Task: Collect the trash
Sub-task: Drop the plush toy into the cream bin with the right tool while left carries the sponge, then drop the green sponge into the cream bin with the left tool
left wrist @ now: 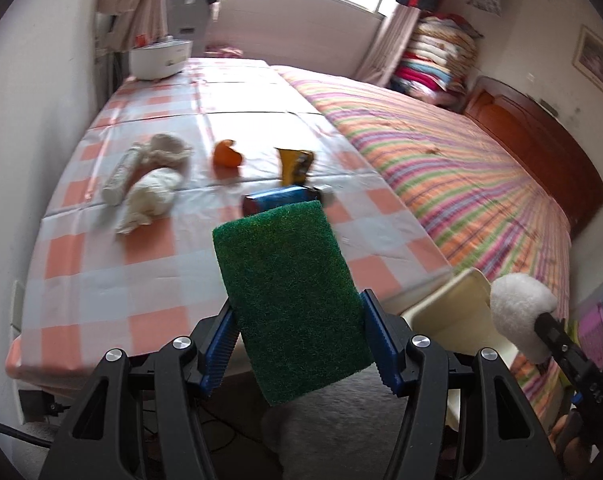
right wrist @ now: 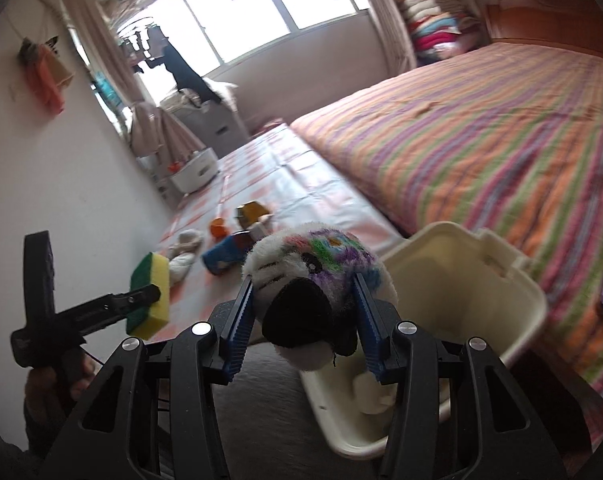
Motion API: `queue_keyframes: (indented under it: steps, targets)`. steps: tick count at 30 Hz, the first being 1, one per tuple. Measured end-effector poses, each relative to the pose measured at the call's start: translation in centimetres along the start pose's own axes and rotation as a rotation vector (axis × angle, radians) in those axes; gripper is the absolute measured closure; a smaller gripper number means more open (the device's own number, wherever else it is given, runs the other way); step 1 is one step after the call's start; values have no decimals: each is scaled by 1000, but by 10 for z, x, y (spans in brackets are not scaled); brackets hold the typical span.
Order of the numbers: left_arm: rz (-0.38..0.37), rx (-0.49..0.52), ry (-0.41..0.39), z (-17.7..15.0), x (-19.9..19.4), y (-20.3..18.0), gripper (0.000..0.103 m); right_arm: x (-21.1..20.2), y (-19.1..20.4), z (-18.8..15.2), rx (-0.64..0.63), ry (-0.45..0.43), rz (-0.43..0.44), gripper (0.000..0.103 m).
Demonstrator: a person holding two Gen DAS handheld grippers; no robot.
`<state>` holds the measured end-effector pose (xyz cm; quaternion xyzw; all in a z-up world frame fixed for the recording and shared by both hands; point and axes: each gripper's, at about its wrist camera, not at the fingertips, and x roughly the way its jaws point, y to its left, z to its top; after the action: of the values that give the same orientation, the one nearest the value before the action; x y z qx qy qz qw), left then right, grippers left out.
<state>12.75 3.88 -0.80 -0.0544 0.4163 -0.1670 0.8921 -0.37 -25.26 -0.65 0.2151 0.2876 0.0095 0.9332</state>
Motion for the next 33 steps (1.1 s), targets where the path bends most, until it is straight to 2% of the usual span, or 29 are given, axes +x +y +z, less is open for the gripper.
queue_keyframes:
  steps: [5, 13, 15, 20, 26, 33]
  targets:
    - [-20, 80, 19, -1, 6, -37, 45, -6, -23, -5, 36, -20, -45, 56]
    - [-40, 177, 36, -2, 14, -84, 45, -4, -47, -10, 68, -33, -41, 52]
    - [-46, 199, 39, -2, 16, -94, 45, -3, -53, -11, 85, -37, -35, 48]
    - [-64, 240, 50, -5, 20, -113, 45, -4, -64, -9, 110, -57, -9, 41]
    - [-92, 297, 69, -12, 26, -135, 45, -8, -69, 1, 116, -112, -17, 34]
    - [-153, 380, 102, -19, 35, -162, 45, -25, -82, 5, 129, -170, -29, 34]
